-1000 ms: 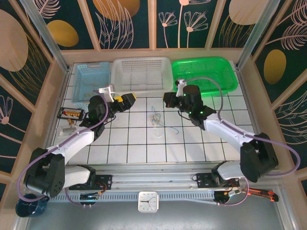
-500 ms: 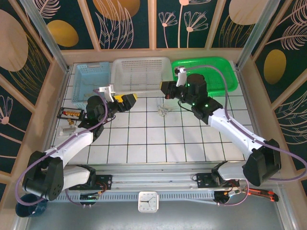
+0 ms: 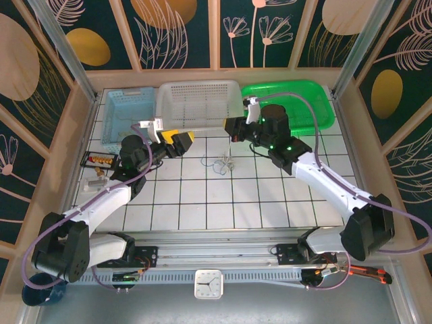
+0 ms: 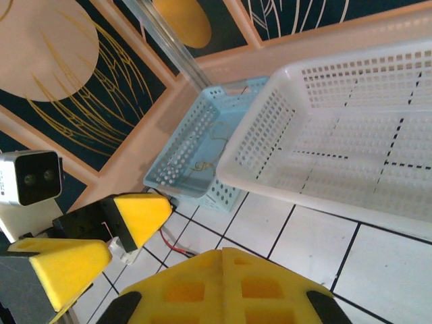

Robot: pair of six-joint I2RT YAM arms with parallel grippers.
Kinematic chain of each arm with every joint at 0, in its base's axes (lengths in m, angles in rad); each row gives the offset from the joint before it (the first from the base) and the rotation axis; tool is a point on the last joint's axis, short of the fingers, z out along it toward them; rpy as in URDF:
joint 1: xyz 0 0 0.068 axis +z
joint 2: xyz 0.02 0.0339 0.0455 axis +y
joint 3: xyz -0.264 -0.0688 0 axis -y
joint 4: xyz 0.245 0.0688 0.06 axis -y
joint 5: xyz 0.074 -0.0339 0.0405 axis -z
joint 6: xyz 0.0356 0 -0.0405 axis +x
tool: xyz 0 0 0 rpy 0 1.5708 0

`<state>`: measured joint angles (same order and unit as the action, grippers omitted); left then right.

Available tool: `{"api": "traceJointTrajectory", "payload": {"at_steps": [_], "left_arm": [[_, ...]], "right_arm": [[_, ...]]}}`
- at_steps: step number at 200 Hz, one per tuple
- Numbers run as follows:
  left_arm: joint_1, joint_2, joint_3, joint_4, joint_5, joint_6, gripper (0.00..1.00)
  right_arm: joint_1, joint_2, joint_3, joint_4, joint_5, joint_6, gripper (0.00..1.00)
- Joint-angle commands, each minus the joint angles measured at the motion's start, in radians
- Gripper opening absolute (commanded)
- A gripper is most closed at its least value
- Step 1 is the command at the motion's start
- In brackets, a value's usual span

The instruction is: Untangle the cables

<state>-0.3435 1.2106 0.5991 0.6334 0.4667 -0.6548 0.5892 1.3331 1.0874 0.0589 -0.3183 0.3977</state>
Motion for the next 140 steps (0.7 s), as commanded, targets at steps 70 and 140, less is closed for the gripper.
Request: {"api": "traceJointTrajectory", "payload": {"at_steps": [70,140], "left_arm": [[-0.056,0.105,0.082,-0.02,0.083,0.151,0.98],[-0.094,0.156,0.021,-0.09,-0.049,0.051,0.84]], "right_arm": [[0.003,0.015,-0.041,0.0,-0.01,-0.034,0.0],[0.003,0.019,-0.117,0.03,0.03,-0.023,0.0]]}}
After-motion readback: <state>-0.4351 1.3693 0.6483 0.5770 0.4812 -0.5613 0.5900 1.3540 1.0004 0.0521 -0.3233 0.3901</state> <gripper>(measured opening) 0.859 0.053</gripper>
